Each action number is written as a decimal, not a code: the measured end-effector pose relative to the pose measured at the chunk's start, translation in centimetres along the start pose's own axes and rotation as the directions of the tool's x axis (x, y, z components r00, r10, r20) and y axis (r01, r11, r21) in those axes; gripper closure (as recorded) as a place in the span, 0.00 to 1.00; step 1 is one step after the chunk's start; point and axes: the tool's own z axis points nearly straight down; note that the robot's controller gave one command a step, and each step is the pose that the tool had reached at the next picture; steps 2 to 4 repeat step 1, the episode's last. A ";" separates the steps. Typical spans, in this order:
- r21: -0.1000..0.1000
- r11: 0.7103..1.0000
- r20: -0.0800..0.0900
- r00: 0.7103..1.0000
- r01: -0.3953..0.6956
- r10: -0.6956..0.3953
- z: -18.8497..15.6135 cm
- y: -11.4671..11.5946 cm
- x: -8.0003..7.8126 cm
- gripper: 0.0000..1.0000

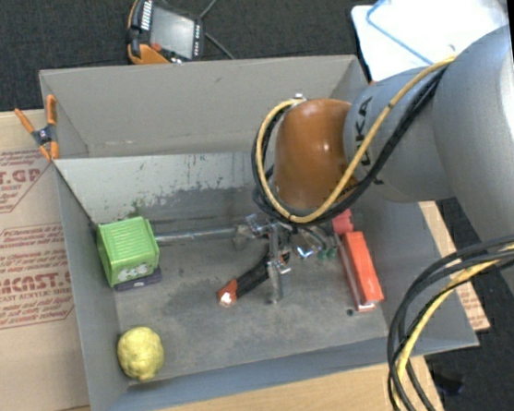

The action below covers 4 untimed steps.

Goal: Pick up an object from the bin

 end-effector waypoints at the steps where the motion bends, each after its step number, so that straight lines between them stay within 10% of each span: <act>1: -0.002 0.952 -0.002 0.952 0.308 -0.308 -0.1 -1.1 0.1 1.00; 4: -0.002 0.952 -0.002 0.952 0.308 -0.308 -0.1 -1.1 0.1 1.00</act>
Offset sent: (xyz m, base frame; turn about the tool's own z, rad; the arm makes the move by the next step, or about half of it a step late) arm 0.0000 0.0000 0.0000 0.0000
